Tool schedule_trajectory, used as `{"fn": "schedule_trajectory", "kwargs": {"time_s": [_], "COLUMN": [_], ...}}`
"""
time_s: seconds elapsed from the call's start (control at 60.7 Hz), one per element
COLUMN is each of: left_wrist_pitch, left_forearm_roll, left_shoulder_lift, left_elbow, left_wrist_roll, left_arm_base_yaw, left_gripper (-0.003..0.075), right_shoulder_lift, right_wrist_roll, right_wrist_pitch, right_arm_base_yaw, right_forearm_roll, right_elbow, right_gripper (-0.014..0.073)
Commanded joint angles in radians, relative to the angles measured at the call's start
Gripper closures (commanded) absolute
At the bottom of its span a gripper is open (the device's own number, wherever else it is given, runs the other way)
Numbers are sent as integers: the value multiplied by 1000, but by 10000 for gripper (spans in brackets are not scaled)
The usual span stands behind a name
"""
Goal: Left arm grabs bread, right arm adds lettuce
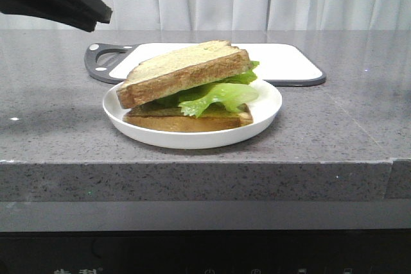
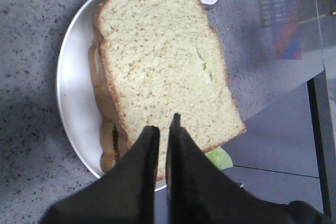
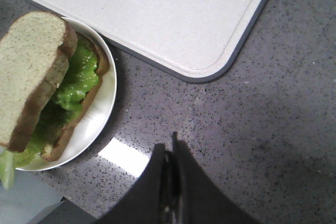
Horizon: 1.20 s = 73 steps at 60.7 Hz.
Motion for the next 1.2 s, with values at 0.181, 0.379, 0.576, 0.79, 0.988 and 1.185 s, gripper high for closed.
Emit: {"fn": "schedule_trajectory", "kwargs": {"time_s": [0.181,0.379,0.576,0.79,0.988,1.185], "left_wrist_pitch": [-10,-141,-217,-285,-453,-644], "left_forearm_roll": [-17,181,612,862,931,948], "left_shoulder_lift": [-47,-132,-244,-355,-524,-723], "left_elbow": [-29,-29,-29,-28,41,189], "left_wrist_roll": [7,-94,-346,-457,-457,-457], "left_arm_base_yaw": [3,3,3,3,3,3], "left_gripper": [740,740,740,740,740,740], "right_shoulder_lift": [-37,-56,-93,-191,-393,-589], "right_wrist_roll": [14,175,322,354,354,347], "right_wrist_pitch": [-36,-47,-66,-148,-389,-605], "right_arm_base_yaw": [0,52,157,209,209,209], "right_forearm_roll": [2,-230,-437,-458,-458,-458], "right_elbow": [-22,-25,-25,7,218,456], "right_gripper": [651,651,651,651,651,651]}}
